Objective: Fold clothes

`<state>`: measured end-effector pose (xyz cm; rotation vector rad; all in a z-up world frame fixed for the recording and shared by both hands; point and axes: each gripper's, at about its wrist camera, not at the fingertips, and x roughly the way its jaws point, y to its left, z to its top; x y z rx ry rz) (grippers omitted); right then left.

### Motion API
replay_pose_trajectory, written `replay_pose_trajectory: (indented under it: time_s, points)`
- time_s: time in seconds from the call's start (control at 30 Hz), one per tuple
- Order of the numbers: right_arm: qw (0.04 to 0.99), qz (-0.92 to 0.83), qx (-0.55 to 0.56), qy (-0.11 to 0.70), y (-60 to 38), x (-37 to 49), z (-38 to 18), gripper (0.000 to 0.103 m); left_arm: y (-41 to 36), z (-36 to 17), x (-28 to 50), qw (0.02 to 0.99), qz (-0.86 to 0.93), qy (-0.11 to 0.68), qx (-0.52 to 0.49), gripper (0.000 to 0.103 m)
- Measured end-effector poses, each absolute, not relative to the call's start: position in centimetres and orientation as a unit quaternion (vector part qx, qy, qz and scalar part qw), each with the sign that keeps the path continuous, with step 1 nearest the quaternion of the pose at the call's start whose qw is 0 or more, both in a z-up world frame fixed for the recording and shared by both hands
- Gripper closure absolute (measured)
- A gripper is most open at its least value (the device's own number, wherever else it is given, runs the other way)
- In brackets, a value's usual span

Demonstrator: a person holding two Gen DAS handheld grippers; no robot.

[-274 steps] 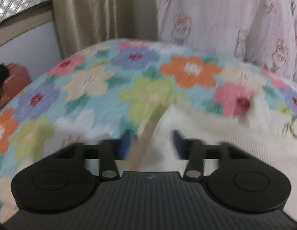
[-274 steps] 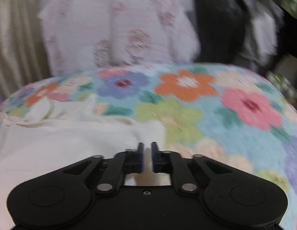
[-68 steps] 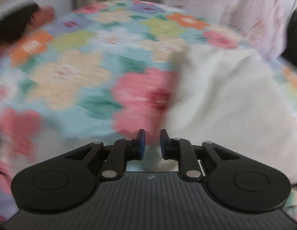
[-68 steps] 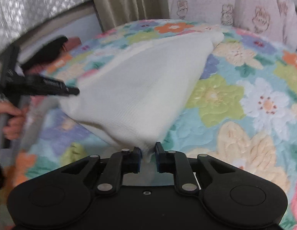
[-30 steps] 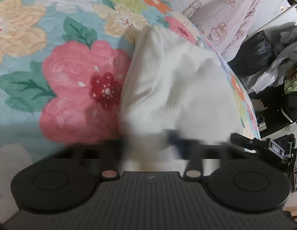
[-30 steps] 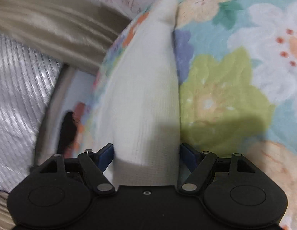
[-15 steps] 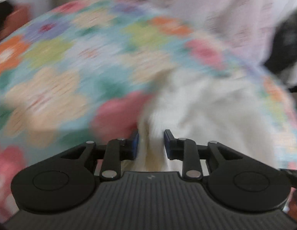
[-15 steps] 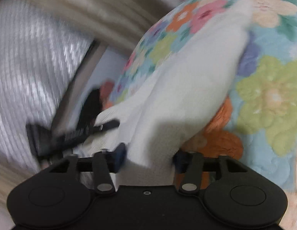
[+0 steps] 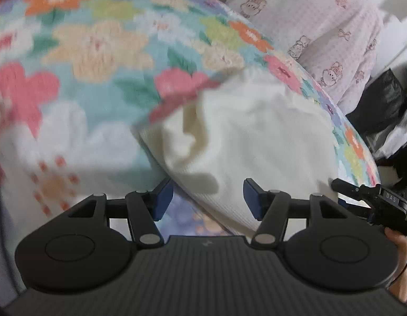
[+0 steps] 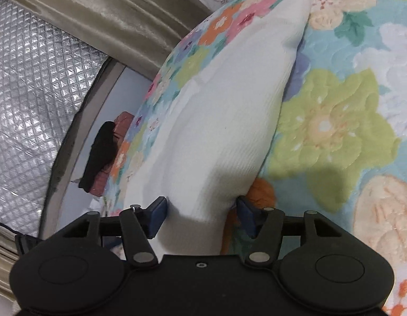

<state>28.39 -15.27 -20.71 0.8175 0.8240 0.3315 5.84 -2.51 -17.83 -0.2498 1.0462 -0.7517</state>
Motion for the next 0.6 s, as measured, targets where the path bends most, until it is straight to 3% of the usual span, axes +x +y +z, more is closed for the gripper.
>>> replay_pose_trajectory:
  time_s: [0.13,0.33,0.47,0.5,0.53,0.57,0.6]
  points:
    - [0.842,0.132,0.369,0.369,-17.2,27.4,-19.4,0.037,-2.6,-19.3,4.5,0.830,-0.241,0.492,-0.104,0.036]
    - [0.842,0.108,0.402,0.343,-20.0,27.7,-18.7,0.029,-2.3,-21.3,5.5,0.807,-0.270,0.473,-0.229,0.023]
    - [0.821,0.118,0.432,0.354,-20.5,29.0,-20.4,0.027,-3.1,-22.1,6.6,0.800,-0.277,0.468,-0.255,0.022]
    - [0.816,0.116,0.438,0.358,-20.5,29.3,-20.9,0.027,-3.6,-22.0,6.8,0.801,-0.283,0.466,-0.247,0.031]
    - [0.813,0.109,0.442,0.364,-20.5,29.7,-21.3,0.027,-3.9,-21.9,6.9,0.803,-0.290,0.464,-0.238,0.065]
    - [0.811,0.103,0.442,0.369,-20.3,30.0,-21.7,0.027,-4.2,-21.9,7.1,0.805,-0.287,0.466,-0.229,0.084]
    - [0.810,0.101,0.440,0.374,-20.1,30.3,-22.0,0.027,-4.4,-21.9,7.2,0.807,-0.285,0.467,-0.221,0.095]
